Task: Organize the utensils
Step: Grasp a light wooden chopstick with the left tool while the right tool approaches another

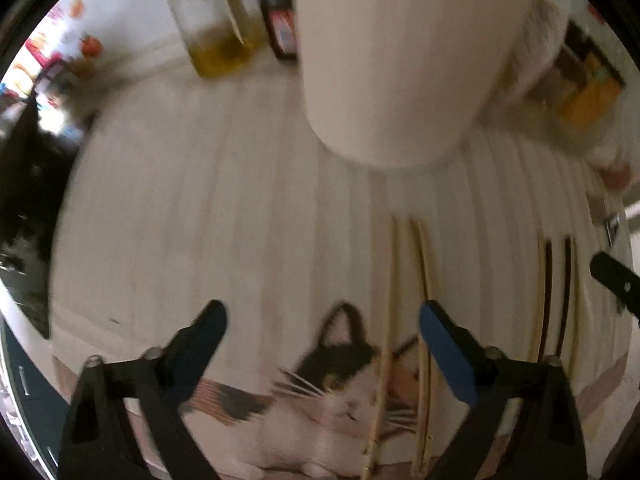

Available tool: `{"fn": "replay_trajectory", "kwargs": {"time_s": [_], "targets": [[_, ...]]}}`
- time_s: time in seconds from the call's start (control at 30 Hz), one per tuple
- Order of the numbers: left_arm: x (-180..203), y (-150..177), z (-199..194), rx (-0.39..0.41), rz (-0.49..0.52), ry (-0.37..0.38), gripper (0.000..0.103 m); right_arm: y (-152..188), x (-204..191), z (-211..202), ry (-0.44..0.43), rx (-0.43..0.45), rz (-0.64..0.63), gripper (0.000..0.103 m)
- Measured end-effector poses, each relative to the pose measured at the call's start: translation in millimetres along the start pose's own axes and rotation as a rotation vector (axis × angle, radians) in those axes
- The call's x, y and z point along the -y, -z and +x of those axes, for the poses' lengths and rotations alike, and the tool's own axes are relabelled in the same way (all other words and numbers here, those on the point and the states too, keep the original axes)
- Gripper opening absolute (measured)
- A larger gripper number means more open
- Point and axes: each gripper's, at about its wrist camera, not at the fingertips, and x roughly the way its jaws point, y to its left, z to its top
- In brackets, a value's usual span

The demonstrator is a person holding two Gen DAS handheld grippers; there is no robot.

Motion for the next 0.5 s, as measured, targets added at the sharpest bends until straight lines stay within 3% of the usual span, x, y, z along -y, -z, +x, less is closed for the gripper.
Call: {"fn": "replay_trajectory", "kwargs": {"time_s": [0.17,0.27,0.37,0.5], "targets": [[19.7,14.3,26.9,-0.071,0.068,0.015,0.045,11.7,0.9,12.1,-0.002,-0.035,-0.008,0.047],[29.7,17.8,29.9,-0.058,0.101,0.02,0.037,11.6,-1.9,19.0,-0.001,-0.05,-0.01,0.047],[36.6,20.3,32.7,-0.059,0.11,0.038,0.011,12.0,-2.3,23.0,-0.002,-0.065,-0.001,0.047],[34.2,23.0,32.2,-0.05,0.101,0.032,0.005,13.3,-11.4,30.5,-0.027,-0.092,0.001,0.047]]}}
